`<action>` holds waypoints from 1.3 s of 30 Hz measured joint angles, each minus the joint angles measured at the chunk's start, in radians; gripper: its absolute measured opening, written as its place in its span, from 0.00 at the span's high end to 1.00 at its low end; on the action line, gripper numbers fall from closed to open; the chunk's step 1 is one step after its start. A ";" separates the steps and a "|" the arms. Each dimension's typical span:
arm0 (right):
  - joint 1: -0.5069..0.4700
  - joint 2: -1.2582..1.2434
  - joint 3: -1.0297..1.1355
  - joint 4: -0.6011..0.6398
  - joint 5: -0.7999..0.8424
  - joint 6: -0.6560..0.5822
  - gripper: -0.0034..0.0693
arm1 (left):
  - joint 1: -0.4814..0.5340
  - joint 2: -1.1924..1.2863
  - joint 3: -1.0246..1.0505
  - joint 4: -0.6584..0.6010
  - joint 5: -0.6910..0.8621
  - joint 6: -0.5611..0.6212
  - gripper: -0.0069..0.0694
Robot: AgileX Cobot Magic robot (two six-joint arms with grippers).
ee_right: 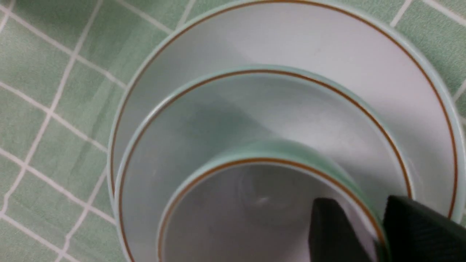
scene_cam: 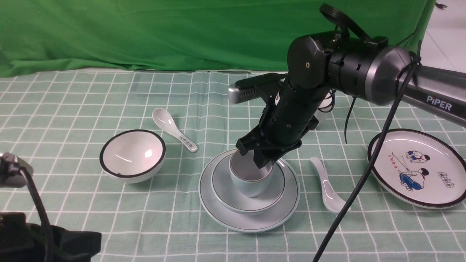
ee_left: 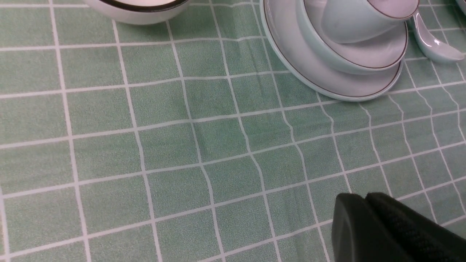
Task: Place the bowls on the plates on the blue tablecloth, put the cups on the bowls, and place the spoons in the cups.
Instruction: 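Carry the light green cup to the bowl on the plate and set it inside, then move the gripper down to the white spoon beside the saucer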
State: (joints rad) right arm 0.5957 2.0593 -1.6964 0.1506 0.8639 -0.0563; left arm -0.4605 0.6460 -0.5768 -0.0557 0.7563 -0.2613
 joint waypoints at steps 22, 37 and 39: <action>-0.184 -0.092 0.127 -0.292 0.058 0.164 0.30 | 0.000 0.000 0.001 0.017 -0.048 -0.009 0.90; -0.184 0.071 0.130 -0.159 -0.063 0.121 0.28 | 0.000 0.000 0.002 0.017 -0.048 -0.010 0.90; -0.184 0.075 0.130 -0.151 -0.063 0.121 0.40 | 0.000 0.000 0.002 0.017 -0.048 -0.011 0.90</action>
State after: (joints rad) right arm 0.4116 2.1343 -1.5667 0.0000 0.8011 0.0648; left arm -0.4605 0.6460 -0.5748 -0.0382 0.7081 -0.2720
